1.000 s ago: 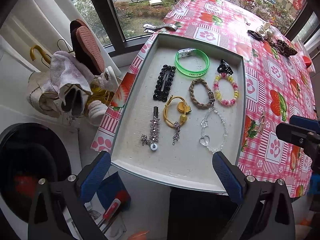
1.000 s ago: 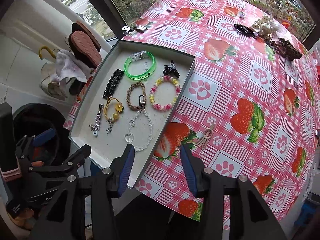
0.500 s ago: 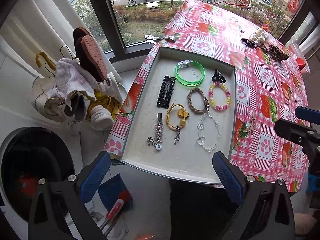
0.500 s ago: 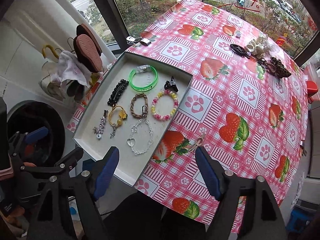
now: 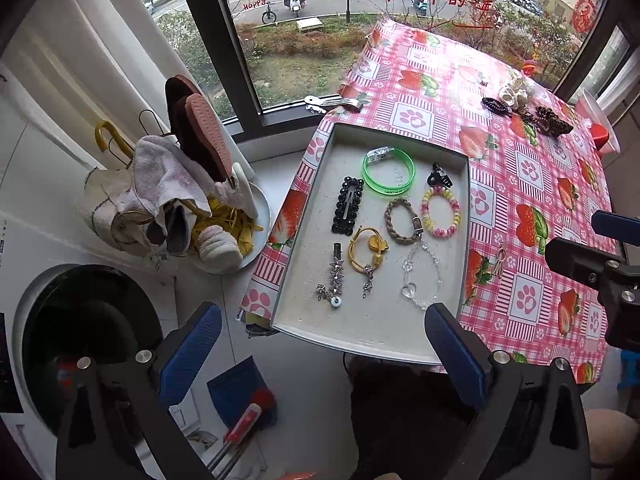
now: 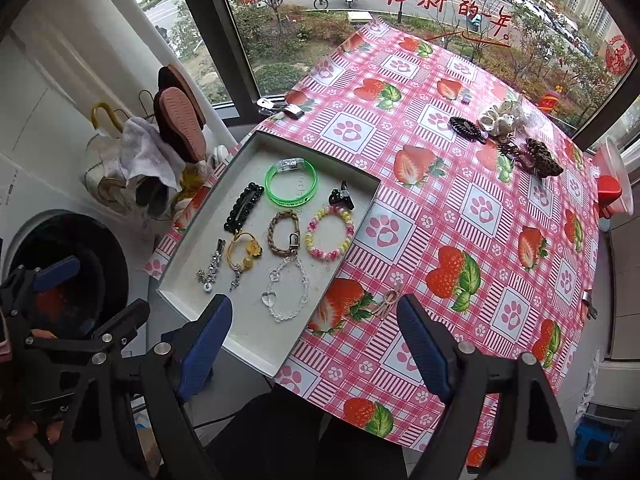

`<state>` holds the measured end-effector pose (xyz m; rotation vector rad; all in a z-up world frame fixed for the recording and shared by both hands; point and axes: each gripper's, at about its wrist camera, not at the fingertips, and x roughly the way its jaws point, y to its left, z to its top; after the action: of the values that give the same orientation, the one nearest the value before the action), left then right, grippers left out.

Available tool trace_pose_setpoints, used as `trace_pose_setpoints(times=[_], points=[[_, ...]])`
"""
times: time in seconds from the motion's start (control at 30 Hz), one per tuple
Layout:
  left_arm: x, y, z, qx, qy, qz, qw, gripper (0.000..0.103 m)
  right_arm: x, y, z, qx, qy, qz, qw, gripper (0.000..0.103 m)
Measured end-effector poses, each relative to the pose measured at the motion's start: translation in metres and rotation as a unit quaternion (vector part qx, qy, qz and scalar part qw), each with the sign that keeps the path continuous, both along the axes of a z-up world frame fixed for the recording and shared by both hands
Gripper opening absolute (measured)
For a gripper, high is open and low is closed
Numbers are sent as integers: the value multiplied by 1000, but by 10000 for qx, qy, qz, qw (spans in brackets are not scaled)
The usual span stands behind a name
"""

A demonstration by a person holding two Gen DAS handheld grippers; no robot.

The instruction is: Organize jewelry

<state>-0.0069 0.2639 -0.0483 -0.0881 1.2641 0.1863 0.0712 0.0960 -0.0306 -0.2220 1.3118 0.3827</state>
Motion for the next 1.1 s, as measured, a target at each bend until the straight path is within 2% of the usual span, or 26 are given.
trace_pose_setpoints(times=[0.33, 1.1], points=[[-2, 1, 6, 132, -17, -79, 9999, 103, -6, 9, 8, -207, -142, 76, 9997, 86], [-1, -3, 8, 178, -18, -183, 9997, 103, -7, 9, 5, -245, -94, 69, 9996, 86]])
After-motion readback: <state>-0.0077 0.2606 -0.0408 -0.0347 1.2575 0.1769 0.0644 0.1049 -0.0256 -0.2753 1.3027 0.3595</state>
